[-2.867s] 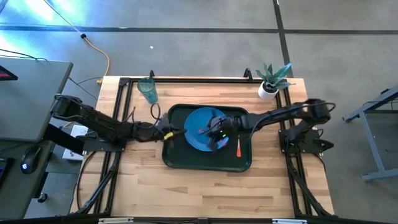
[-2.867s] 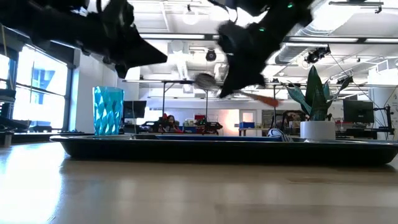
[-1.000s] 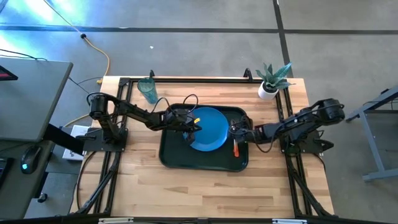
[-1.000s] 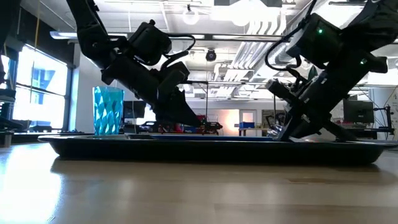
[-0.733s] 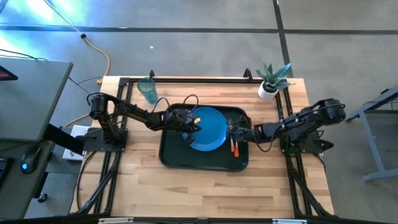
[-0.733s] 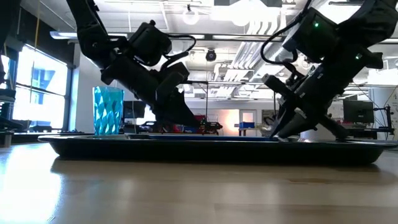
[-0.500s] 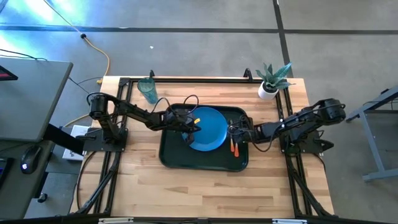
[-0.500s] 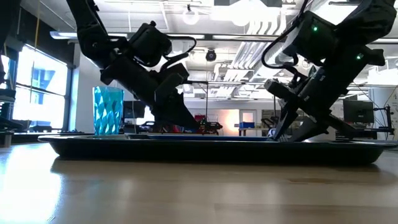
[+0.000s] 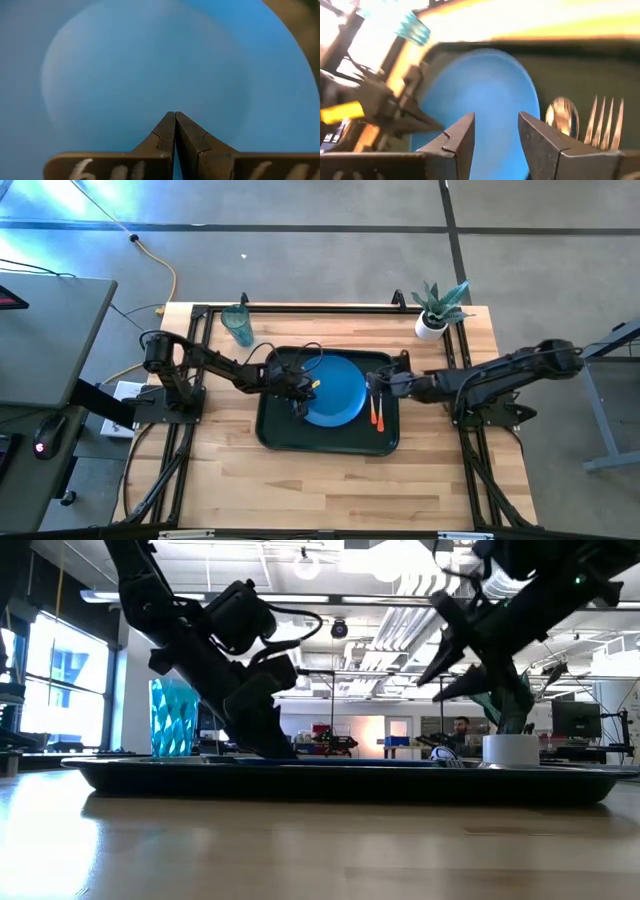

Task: Pick and place plate/cup/fork/spoon on tray
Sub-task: Adjust the blue plate on the serving tray, then put the blue cup on the serving tray to the top left of the blue plate

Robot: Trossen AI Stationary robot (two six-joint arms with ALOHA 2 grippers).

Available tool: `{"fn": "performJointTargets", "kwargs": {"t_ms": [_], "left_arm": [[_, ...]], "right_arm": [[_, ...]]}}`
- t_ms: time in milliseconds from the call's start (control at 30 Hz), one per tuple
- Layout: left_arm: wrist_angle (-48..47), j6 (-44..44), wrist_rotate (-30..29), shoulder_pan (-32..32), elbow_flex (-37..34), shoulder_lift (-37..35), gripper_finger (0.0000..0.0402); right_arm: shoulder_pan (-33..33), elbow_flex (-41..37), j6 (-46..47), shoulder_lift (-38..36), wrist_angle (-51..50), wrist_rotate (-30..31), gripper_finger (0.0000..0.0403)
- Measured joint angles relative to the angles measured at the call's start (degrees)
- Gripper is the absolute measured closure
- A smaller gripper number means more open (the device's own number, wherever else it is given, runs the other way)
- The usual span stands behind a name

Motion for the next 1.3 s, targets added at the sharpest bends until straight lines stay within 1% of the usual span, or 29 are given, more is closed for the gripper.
{"fn": "performJointTargets", "kwargs": {"t_ms": [100, 267, 367, 467, 567, 667, 767, 833, 900, 1000, 1167, 1300], "left_arm": [[0.6, 0.0, 0.0, -1.5, 0.0, 0.0, 0.0401], [3.5, 0.5, 0.1, -3.1, 0.0, 0.0, 0.0401], [5.6, 1.3, 0.1, -3.5, 0.0, 0.0, 0.0401], [3.2, 1.0, 0.1, -3.4, 0.0, -2.7, 0.0401], [-2.8, 0.7, 0.1, -2.2, 0.0, -9.5, 0.0401], [-11.6, 4.5, -0.7, -0.8, 0.0, -18.8, 0.0401], [-18.9, 5.6, -4.0, 1.1, 0.0, -28.5, 0.04], [-22.9, 7.3, -6.6, 2.6, 0.0, -33.5, 0.0397], [-26.0, 9.1, -9.3, 4.2, 0.0, -37.3, 0.0387], [-29.0, 9.4, -12.6, 8.0, 0.0, -40.5, 0.036], [-31.0, 9.5, -11.2, 16.5, 0.0, -41.2, 0.03], [-33.0, 10.2, -11.1, 23.1, 1.4, -40.1, 0.026]], "right_arm": [[0.0, 0.0, -3.5, -2.3, -0.3, 2.3, 0.0261], [-0.1, 0.0, -7.0, -2.3, 0.1, 4.6, 0.0261], [-0.1, 0.0, -9.2, -1.4, 1.8, 4.8, 0.0261], [-0.1, 0.0, -13.1, -1.1, 5.7, 3.7, 0.0261], [-0.1, 0.0, -18.9, -1.1, 10.1, 2.5, 0.0261], [-0.4, 0.0, -24.7, -1.1, 14.3, 1.0, 0.0261], [-1.0, 0.0, -29.3, -1.1, 16.1, -0.5, 0.0261], [-1.5, 0.0, -31.0, -1.1, 16.0, -2.1, 0.0261], [-1.8, 0.0, -32.6, -1.1, 15.8, -3.7, 0.0261], [-1.9, 0.0, -35.0, -1.1, 15.2, -3.9, 0.0261], [-2.4, 0.0, -40.6, -1.1, 15.1, -2.9, 0.0261], [-4.0, 0.0, -43.4, -1.1, 15.1, -4.5, 0.0261]]}}
